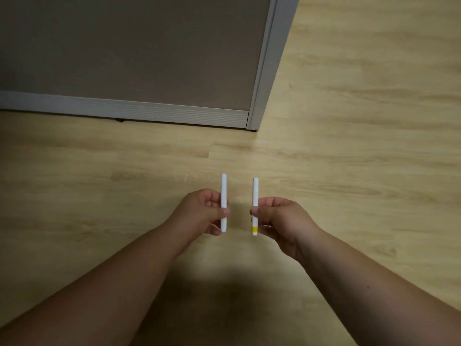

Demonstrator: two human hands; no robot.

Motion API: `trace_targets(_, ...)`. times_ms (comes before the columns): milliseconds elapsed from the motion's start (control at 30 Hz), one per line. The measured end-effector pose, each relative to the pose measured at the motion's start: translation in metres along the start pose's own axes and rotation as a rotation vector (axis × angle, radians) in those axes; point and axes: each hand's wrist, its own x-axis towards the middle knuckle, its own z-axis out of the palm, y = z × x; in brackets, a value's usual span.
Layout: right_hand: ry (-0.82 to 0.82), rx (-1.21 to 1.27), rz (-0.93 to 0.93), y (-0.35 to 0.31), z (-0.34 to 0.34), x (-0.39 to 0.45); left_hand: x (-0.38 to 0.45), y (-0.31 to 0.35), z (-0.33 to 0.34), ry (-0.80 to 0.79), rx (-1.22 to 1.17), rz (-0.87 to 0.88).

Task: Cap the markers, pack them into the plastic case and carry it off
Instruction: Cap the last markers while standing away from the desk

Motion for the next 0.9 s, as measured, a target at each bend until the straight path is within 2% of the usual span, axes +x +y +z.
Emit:
trace_targets(133, -0.027, 0.005, 0.008, -0.042, 0.006, -0.075, -0.07, 0.049, -0.001, 0.021, -0.037, -0.029)
trace_targets(400, -0.088, -0.038, -0.025, -0.156, 0.033, -0.222, -0.2, 0.181, -0.021, 0.081, -0.181, 0.037)
trace_targets(667, -0.142, -0.085, -0.146, -0.287, 0.088, -0.366, -0.337, 0.314, -0.079, 0.187, -0.25, 0.148)
trace_targets(900, -0.236, -0.093, -0.255, -0.37, 0.145, -0.483, -0.445, 0.412, -0.138, 0.237, -0.339, 0.261)
